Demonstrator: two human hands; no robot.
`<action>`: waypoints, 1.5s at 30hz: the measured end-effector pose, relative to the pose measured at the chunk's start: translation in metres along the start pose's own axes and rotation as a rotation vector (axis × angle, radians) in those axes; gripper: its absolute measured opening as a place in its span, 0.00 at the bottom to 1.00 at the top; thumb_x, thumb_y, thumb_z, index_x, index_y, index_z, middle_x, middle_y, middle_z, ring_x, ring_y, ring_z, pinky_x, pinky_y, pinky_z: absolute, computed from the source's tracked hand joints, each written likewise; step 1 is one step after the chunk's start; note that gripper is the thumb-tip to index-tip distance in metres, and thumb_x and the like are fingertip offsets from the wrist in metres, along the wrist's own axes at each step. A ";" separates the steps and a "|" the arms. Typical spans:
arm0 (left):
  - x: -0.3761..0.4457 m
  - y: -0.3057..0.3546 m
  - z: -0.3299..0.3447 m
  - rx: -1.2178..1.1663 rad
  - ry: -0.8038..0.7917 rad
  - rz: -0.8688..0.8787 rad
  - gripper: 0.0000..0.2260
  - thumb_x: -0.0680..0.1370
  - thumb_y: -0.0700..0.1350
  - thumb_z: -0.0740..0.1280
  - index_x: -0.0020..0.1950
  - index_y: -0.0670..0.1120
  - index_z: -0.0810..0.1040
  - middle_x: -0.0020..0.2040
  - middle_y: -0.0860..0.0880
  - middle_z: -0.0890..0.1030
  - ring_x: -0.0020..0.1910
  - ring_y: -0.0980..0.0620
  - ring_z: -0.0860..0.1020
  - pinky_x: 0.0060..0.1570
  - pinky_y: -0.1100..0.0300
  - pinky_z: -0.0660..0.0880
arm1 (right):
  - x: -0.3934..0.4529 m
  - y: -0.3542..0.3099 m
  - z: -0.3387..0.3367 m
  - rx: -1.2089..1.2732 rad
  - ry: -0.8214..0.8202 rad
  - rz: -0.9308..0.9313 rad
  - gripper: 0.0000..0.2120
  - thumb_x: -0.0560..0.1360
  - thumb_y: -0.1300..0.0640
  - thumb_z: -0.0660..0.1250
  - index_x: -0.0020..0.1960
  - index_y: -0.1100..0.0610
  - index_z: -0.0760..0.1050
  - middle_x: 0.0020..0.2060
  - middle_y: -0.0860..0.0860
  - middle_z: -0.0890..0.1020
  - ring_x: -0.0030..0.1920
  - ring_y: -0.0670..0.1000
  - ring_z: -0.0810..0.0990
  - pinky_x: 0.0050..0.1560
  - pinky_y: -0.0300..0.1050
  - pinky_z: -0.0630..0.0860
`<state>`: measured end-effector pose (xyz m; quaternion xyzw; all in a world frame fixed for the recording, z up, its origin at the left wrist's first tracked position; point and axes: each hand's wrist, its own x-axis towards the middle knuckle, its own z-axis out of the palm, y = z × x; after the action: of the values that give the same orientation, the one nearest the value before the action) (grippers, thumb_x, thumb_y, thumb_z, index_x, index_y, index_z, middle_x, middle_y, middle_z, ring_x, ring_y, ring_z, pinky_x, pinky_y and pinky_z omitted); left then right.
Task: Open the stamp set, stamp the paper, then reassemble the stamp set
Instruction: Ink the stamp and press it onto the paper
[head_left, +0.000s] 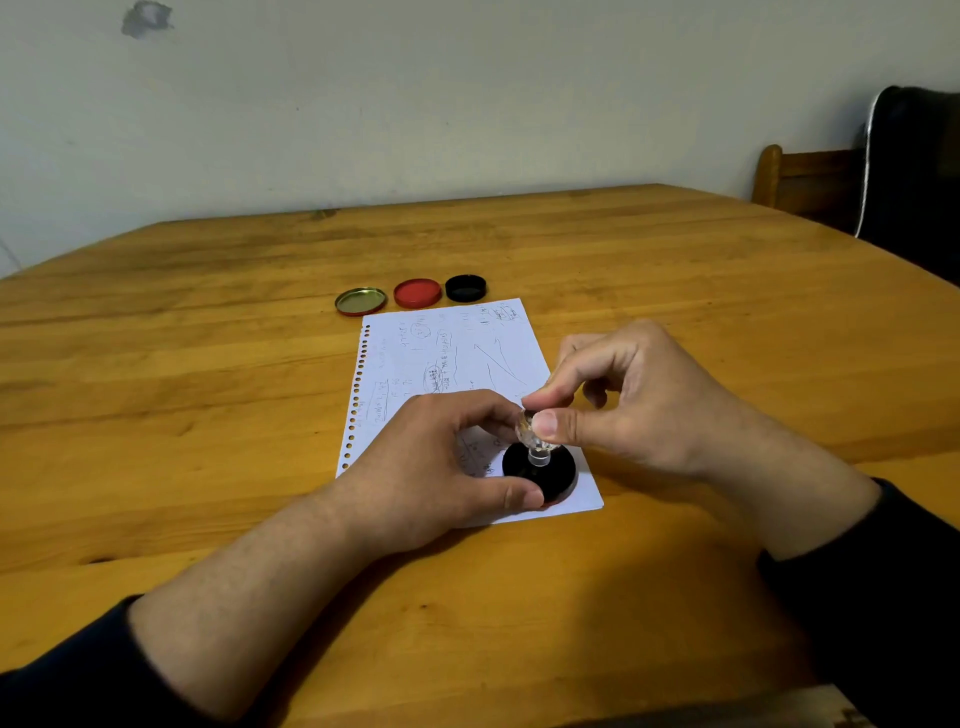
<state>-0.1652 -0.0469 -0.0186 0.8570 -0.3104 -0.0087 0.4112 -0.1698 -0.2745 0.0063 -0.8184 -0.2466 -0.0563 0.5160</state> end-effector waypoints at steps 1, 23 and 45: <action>0.000 0.000 0.000 0.000 0.001 0.001 0.18 0.66 0.54 0.83 0.54 0.56 0.84 0.50 0.62 0.85 0.54 0.62 0.83 0.53 0.72 0.73 | 0.000 -0.001 0.000 0.010 -0.010 0.000 0.08 0.63 0.43 0.80 0.42 0.41 0.88 0.35 0.42 0.82 0.39 0.58 0.78 0.38 0.47 0.70; 0.001 -0.003 0.000 0.012 0.004 0.021 0.18 0.66 0.56 0.82 0.54 0.58 0.84 0.50 0.64 0.85 0.54 0.65 0.82 0.51 0.75 0.71 | -0.002 0.004 -0.001 0.095 0.015 0.017 0.09 0.65 0.51 0.81 0.45 0.48 0.89 0.39 0.49 0.87 0.40 0.62 0.80 0.39 0.56 0.71; 0.004 -0.005 -0.003 -0.080 0.164 0.053 0.14 0.73 0.52 0.79 0.57 0.51 0.86 0.53 0.57 0.87 0.58 0.56 0.84 0.62 0.53 0.77 | 0.006 0.018 0.005 0.089 0.128 0.003 0.18 0.66 0.60 0.84 0.54 0.54 0.86 0.43 0.46 0.88 0.44 0.43 0.83 0.44 0.49 0.75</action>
<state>-0.1585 -0.0444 -0.0191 0.8293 -0.2977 0.0599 0.4691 -0.1571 -0.2743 -0.0087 -0.7896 -0.2142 -0.0966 0.5668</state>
